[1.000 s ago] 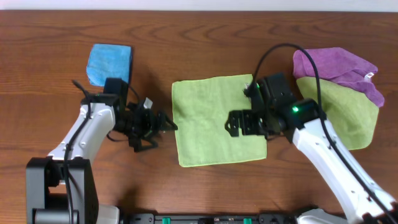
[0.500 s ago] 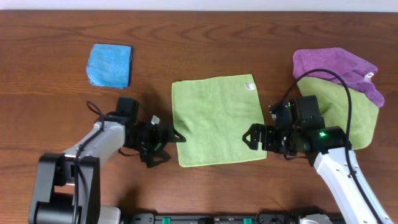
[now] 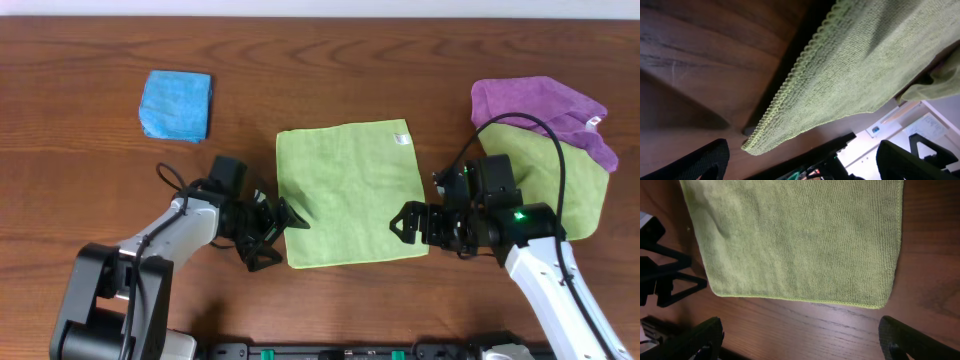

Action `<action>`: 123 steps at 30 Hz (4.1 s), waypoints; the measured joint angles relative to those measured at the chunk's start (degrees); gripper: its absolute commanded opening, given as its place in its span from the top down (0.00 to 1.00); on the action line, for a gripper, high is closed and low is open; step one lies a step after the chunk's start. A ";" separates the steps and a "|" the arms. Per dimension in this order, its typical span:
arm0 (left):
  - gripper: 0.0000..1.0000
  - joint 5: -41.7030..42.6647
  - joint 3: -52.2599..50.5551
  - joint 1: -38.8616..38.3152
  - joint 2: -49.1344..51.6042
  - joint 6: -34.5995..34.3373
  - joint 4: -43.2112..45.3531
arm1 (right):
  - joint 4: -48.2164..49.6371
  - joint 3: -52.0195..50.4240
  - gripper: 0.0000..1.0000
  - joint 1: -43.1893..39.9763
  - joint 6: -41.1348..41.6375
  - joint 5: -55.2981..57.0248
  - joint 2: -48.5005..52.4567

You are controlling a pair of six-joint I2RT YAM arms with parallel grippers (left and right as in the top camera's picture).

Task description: Fold the cloth

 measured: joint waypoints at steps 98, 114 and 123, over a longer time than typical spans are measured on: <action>0.94 -7.04 -0.20 -4.48 0.44 4.79 -1.51 | 28.13 -23.61 0.28 -0.02 19.61 1.33 -1.31; 0.94 -6.45 -0.20 -3.41 0.44 5.62 -2.84 | 32.04 -24.46 0.99 2.19 21.00 -0.28 4.20; 0.94 -3.82 -0.20 4.72 -2.16 15.17 -13.97 | 30.67 -24.72 0.99 2.97 20.98 -5.44 -1.40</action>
